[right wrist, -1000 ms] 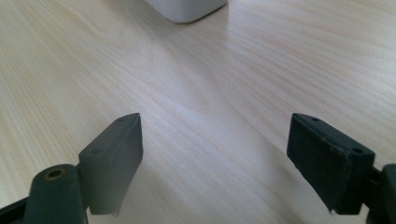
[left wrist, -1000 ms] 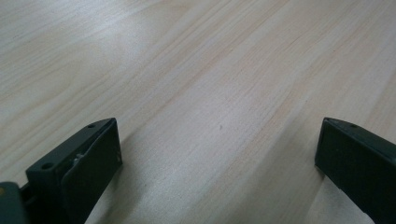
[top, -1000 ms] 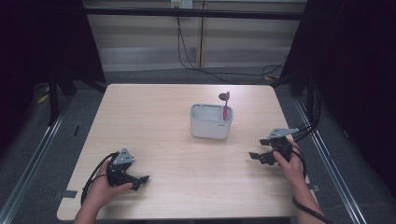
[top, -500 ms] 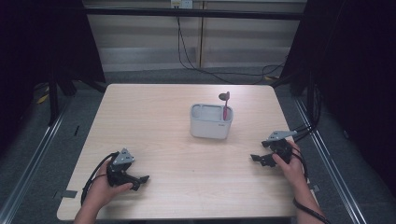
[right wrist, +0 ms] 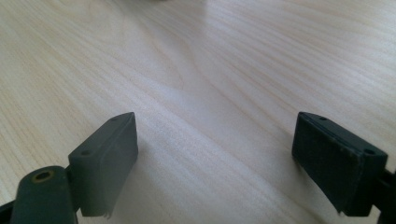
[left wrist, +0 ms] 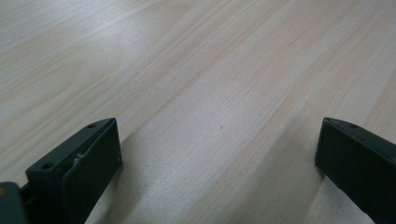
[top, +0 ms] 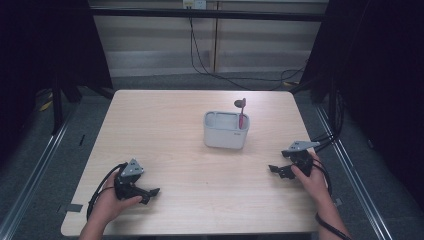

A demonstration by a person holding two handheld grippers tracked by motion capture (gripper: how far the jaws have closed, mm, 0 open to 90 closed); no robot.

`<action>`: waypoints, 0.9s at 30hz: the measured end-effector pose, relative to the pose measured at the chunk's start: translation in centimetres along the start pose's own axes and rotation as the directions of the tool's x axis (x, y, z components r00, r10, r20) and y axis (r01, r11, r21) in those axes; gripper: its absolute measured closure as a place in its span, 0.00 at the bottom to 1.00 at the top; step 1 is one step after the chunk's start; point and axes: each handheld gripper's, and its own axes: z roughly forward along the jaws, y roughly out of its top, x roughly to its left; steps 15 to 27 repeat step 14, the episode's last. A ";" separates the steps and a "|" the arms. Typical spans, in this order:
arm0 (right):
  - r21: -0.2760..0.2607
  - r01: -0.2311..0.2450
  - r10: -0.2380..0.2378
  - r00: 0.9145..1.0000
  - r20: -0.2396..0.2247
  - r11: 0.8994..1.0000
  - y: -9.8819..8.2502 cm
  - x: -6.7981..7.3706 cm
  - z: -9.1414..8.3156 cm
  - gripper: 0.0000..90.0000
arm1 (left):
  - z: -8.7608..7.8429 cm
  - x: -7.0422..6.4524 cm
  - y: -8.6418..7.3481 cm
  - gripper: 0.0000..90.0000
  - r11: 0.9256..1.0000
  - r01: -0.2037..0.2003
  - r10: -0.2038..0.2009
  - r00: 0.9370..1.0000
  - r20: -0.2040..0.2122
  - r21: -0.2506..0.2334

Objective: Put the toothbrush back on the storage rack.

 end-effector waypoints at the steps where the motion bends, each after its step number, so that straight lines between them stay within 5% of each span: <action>1: -0.001 0.002 -0.002 1.000 0.001 1.000 0.0 0.0 0.0 0.16 | 0.0 0.0 0.0 0.00 1.000 0.000 0.000 1.000 0.000 0.000; 27: -0.001 -0.015 0.015 1.000 0.014 1.000 -0.1 0.1 -0.1 0.16 | 0.0 0.0 0.0 0.00 1.000 0.006 -0.006 1.000 0.000 -0.004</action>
